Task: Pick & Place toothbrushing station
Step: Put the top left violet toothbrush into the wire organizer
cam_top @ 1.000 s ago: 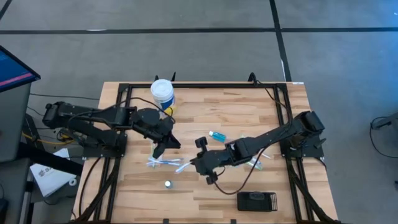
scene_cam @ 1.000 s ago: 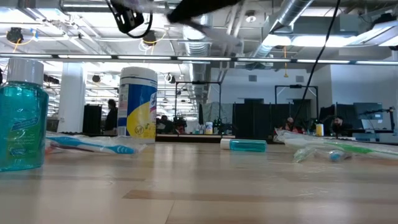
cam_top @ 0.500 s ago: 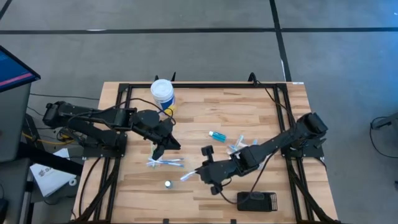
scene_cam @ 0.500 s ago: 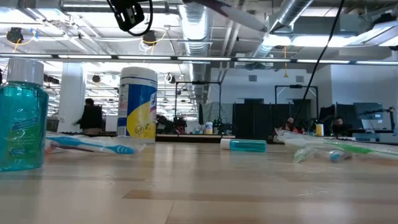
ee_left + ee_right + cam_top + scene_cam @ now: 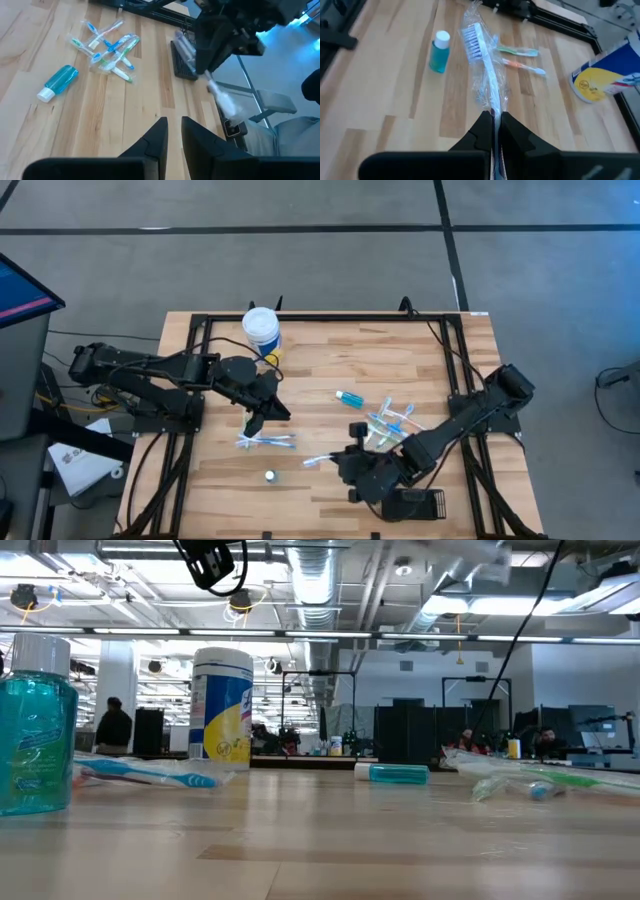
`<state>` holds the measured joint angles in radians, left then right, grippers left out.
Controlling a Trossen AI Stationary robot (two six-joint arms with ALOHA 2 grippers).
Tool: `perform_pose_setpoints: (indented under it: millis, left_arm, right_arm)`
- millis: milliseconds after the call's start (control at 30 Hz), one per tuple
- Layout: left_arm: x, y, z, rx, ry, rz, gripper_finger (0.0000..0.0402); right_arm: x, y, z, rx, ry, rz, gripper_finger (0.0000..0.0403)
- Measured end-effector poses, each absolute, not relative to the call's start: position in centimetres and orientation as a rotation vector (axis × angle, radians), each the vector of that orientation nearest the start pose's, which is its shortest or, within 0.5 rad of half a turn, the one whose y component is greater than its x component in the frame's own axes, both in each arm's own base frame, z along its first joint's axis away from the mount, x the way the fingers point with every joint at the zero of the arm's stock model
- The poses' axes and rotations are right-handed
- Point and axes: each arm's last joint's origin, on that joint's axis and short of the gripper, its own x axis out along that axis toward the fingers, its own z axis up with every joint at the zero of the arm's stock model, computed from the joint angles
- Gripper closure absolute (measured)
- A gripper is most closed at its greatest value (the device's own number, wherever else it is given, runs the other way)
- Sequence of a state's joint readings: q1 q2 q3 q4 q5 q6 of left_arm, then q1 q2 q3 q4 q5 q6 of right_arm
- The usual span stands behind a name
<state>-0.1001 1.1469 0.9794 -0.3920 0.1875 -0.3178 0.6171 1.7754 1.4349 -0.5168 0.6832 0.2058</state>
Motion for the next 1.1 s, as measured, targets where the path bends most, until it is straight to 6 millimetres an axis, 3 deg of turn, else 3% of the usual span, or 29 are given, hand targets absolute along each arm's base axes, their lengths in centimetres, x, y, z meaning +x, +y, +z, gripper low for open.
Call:
perform_pose_setpoints:
  millis: [400,533,733,867,1100]
  left_arm:
    - [24.3,-3.0,31.2,-0.299,0.592,-0.199,0.0353]
    - [24.3,-3.0,31.2,-0.281,0.589,-0.205,0.0353]
    - [24.3,-3.0,31.2,-0.276,0.585,-0.207,0.0353]
    - [24.4,-3.0,31.2,-0.275,0.581,-0.208,0.0353]
    - [24.4,-3.0,31.3,-0.274,0.575,-0.209,0.0353]
  right_arm:
    - [28.8,23.9,26.9,-0.29,0.586,-0.267,0.0394]
    - [26.1,24.4,27.6,-0.233,0.537,-0.356,0.0394]
    - [21.6,26.8,27.8,-0.171,0.419,-0.383,0.0394]
    - [19.1,27.8,27.0,-0.131,0.351,-0.403,0.0394]
    - [16.5,28.6,24.9,-0.061,0.284,-0.436,0.0394]
